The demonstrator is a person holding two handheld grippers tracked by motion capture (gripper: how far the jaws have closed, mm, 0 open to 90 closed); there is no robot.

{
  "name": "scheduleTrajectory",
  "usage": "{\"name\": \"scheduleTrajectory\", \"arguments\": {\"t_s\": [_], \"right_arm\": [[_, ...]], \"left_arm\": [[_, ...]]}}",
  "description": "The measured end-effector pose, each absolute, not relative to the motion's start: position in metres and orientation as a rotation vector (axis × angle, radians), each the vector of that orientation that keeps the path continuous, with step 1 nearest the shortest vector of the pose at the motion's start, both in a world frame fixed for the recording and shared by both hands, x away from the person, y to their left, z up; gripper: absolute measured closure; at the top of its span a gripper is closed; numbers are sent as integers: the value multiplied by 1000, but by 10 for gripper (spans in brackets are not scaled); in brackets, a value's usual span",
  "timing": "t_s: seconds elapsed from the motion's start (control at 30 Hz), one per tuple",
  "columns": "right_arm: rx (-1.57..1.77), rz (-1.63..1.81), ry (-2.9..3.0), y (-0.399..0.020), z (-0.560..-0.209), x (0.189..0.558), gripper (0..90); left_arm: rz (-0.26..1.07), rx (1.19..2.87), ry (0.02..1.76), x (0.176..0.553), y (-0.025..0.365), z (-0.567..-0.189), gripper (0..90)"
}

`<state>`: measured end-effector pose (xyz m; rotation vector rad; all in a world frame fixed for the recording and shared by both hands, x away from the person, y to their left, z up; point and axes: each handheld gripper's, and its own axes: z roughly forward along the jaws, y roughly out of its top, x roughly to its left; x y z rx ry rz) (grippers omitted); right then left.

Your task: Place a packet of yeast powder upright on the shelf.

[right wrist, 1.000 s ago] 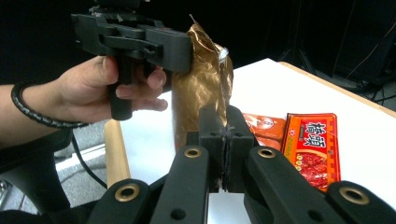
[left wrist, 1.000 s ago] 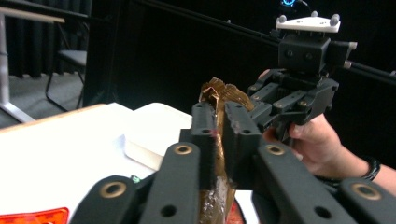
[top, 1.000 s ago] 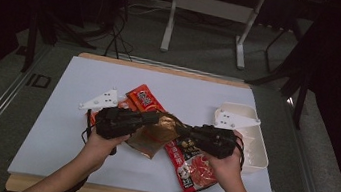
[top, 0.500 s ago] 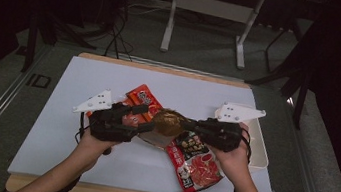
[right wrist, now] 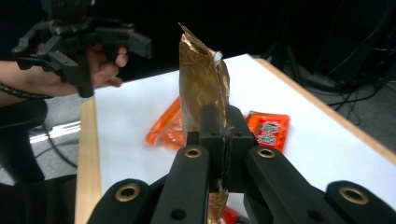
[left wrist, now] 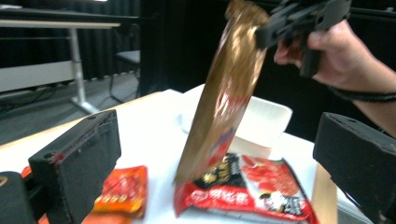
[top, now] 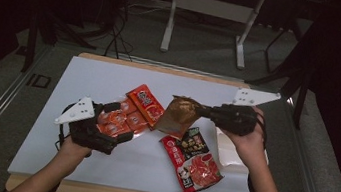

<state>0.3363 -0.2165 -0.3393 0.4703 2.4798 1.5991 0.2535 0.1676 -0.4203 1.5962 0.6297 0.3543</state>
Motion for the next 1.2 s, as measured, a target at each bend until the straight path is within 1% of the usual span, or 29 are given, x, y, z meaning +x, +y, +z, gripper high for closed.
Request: {"name": "scheduleTrajectory", "arguments": {"t_s": [0.2, 0.27, 0.4, 0.5, 0.7, 0.97, 1.2], "right_arm": [[476, 1587, 2439, -235, -325, 350, 891], [481, 1592, 2428, -239, -322, 352, 890], [484, 1595, 2374, -254, -311, 360, 890], [496, 1594, 2352, -263, -306, 366, 890], [524, 1564, 2327, -278, -300, 377, 889], [602, 1524, 2291, -304, -299, 392, 888], [671, 1483, 2246, -331, -297, 404, 886]], "left_arm": [[474, 1602, 679, 247, 195, -435, 13], [493, 1612, 690, 246, 201, -439, 13], [477, 1592, 756, 244, 216, -451, 13], [490, 1578, 798, 243, 225, -460, 13], [492, 1552, 865, 242, 233, -482, 13], [532, 1556, 894, 239, 241, -487, 13], [533, 1533, 939, 238, 250, -492, 13]]}}
